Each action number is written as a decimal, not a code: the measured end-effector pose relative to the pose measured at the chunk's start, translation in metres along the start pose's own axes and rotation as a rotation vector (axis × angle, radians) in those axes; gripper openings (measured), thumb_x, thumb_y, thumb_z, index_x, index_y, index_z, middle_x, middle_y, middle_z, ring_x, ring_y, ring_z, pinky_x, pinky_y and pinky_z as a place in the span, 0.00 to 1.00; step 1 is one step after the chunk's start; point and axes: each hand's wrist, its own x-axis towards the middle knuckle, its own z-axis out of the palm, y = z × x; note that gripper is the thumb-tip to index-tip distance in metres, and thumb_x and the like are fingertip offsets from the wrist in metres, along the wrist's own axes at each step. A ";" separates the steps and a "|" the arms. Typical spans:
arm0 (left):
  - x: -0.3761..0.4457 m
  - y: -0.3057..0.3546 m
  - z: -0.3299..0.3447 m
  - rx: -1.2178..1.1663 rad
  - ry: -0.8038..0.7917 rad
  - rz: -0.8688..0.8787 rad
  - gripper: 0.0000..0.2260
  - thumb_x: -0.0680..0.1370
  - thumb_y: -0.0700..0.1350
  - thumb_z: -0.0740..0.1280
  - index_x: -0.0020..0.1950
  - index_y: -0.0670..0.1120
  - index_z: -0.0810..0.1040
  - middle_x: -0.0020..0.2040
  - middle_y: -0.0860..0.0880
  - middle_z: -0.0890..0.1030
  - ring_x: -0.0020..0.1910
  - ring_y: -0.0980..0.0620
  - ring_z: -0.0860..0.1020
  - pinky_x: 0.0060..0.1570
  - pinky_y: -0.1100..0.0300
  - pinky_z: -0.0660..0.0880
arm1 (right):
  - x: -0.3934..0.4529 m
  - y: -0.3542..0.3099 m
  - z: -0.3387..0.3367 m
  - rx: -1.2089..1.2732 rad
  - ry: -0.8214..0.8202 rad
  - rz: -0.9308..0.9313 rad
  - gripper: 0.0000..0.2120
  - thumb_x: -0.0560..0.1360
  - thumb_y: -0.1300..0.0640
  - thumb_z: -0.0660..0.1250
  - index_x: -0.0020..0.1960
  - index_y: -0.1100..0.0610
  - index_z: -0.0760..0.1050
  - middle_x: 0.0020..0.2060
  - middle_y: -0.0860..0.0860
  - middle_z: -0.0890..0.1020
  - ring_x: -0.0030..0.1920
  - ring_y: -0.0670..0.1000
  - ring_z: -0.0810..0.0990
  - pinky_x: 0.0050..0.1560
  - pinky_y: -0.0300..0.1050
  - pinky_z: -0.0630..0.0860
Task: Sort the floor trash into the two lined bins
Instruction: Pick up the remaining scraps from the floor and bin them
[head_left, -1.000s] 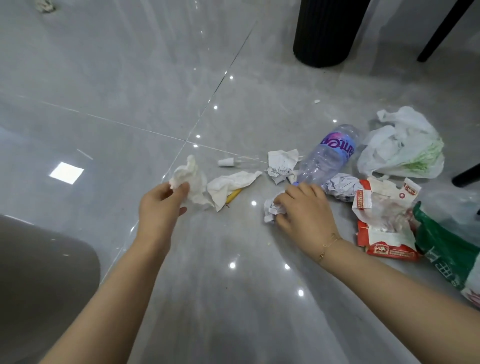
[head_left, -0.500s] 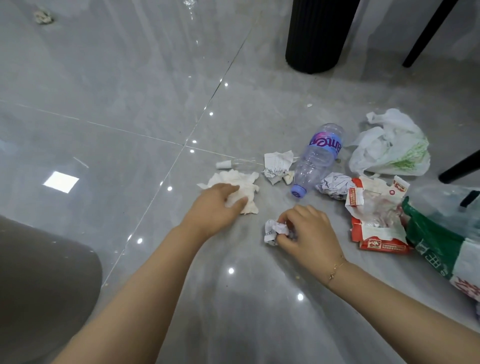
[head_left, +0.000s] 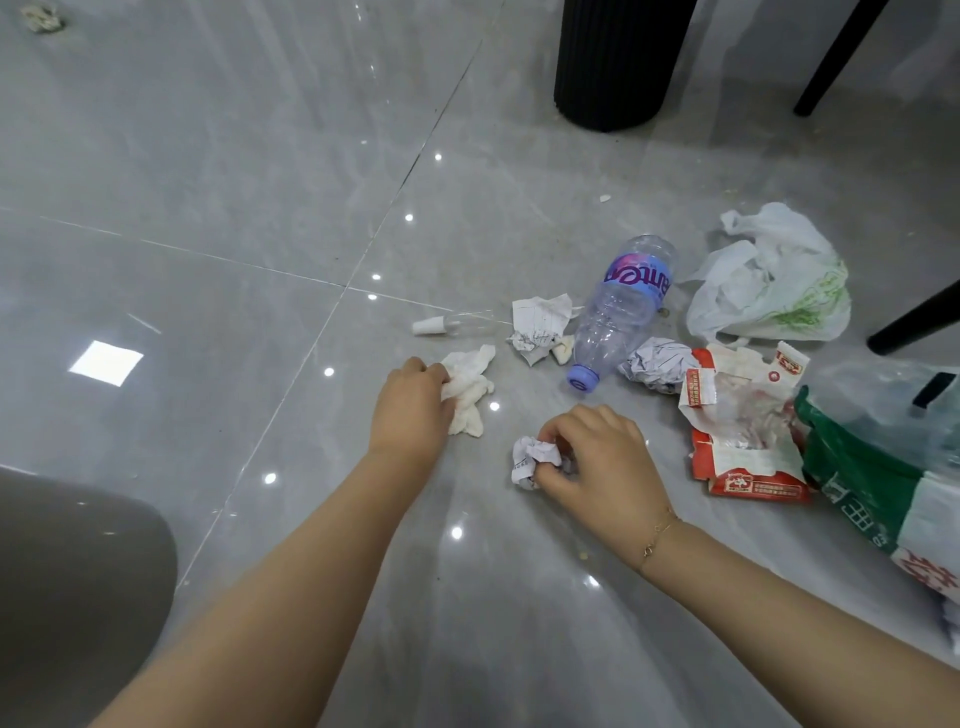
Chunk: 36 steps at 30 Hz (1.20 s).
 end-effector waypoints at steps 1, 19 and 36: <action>-0.003 -0.001 0.000 0.012 -0.007 0.001 0.13 0.77 0.40 0.64 0.61 0.41 0.77 0.54 0.41 0.75 0.51 0.42 0.75 0.47 0.55 0.68 | 0.000 0.000 -0.001 0.002 -0.007 0.002 0.07 0.69 0.47 0.63 0.42 0.49 0.75 0.37 0.41 0.70 0.42 0.45 0.67 0.47 0.39 0.59; -0.147 -0.024 -0.117 -0.881 0.084 -0.318 0.04 0.73 0.42 0.73 0.47 0.48 0.83 0.42 0.50 0.85 0.41 0.53 0.82 0.41 0.61 0.74 | -0.017 -0.078 -0.046 0.892 -0.128 0.294 0.03 0.72 0.63 0.71 0.45 0.62 0.80 0.37 0.52 0.81 0.36 0.44 0.76 0.38 0.29 0.71; -0.312 -0.118 -0.284 -0.583 0.759 -0.151 0.09 0.73 0.44 0.73 0.47 0.56 0.78 0.44 0.59 0.82 0.44 0.59 0.79 0.47 0.63 0.74 | -0.057 -0.313 -0.069 0.822 -0.171 -0.279 0.03 0.74 0.59 0.70 0.47 0.58 0.79 0.42 0.56 0.84 0.39 0.45 0.79 0.38 0.32 0.72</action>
